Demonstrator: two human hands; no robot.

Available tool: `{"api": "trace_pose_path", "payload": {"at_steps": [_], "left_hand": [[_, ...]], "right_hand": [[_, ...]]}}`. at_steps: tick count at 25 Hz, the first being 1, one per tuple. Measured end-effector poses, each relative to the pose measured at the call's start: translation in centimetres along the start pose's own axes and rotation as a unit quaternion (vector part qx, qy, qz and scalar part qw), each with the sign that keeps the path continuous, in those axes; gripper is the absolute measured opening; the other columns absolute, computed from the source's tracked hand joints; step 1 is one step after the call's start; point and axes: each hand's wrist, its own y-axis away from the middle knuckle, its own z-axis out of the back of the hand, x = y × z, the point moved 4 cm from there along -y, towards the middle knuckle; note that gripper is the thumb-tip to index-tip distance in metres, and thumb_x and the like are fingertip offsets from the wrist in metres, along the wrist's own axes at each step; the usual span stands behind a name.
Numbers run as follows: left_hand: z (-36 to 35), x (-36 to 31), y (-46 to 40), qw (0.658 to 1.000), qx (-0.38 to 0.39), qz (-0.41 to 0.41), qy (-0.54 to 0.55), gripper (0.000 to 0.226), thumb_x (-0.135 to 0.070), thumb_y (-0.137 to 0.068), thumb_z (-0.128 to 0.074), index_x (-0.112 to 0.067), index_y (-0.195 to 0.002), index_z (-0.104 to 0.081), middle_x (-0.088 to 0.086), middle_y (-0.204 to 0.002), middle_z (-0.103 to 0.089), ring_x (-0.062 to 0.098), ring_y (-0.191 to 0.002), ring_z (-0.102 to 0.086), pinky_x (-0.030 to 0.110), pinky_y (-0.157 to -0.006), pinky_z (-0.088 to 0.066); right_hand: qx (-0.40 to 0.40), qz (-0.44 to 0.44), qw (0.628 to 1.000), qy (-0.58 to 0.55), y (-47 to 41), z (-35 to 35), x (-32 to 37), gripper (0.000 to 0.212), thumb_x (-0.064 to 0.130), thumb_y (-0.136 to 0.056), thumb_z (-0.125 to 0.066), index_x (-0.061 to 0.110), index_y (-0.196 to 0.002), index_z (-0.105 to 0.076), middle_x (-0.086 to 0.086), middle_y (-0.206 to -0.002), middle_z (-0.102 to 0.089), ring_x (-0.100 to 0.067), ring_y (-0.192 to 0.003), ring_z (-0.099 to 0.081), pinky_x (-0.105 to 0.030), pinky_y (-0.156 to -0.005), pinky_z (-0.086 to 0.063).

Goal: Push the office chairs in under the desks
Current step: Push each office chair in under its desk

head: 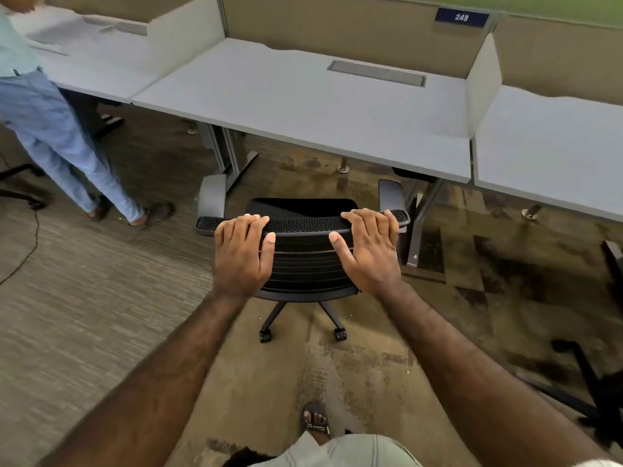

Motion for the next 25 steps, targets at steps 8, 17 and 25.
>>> {"api": "trace_pose_path", "payload": {"at_steps": [8, 17, 25], "left_hand": [[-4.6, 4.6, -6.9, 0.999, 0.050, 0.012, 0.017, 0.034, -0.046, -0.108, -0.042, -0.021, -0.127, -0.054, 0.000, -0.121, -0.050, 0.023, -0.113, -0.048, 0.040, -0.111, -0.030], [-9.8, 10.7, -13.8, 0.996, 0.075, -0.033, 0.036, 0.048, -0.059, -0.108, -0.032, -0.020, -0.129, -0.053, -0.001, -0.124, -0.048, 0.024, -0.115, -0.047, 0.042, -0.110, -0.030], [-12.2, 15.3, -19.0, 0.991, 0.095, -0.069, 0.067, 0.046, -0.054, -0.111, -0.031, -0.021, -0.132, -0.055, -0.002, -0.134, -0.052, 0.023, -0.132, -0.046, 0.042, -0.116, -0.027]], "right_hand": [[0.022, -0.019, 1.000, 0.004, -6.8, -3.6, 0.0, 0.057, 0.060, -0.110, -0.035, 0.023, -0.150, -0.052, 0.003, -0.148, -0.050, -0.020, -0.149, -0.038, -0.049, -0.133, -0.012], [-0.004, -0.058, 0.998, 0.024, -13.0, -7.6, 0.6, 0.054, 0.050, -0.114, -0.037, 0.021, -0.157, -0.051, 0.002, -0.160, -0.052, -0.018, -0.157, -0.036, -0.047, -0.134, -0.013], [0.010, -0.103, 0.994, 0.042, -17.6, -10.4, 3.0, 0.065, 0.060, -0.113, -0.032, 0.021, -0.165, -0.042, 0.001, -0.172, -0.039, -0.017, -0.165, -0.022, -0.047, -0.136, -0.005]]}}
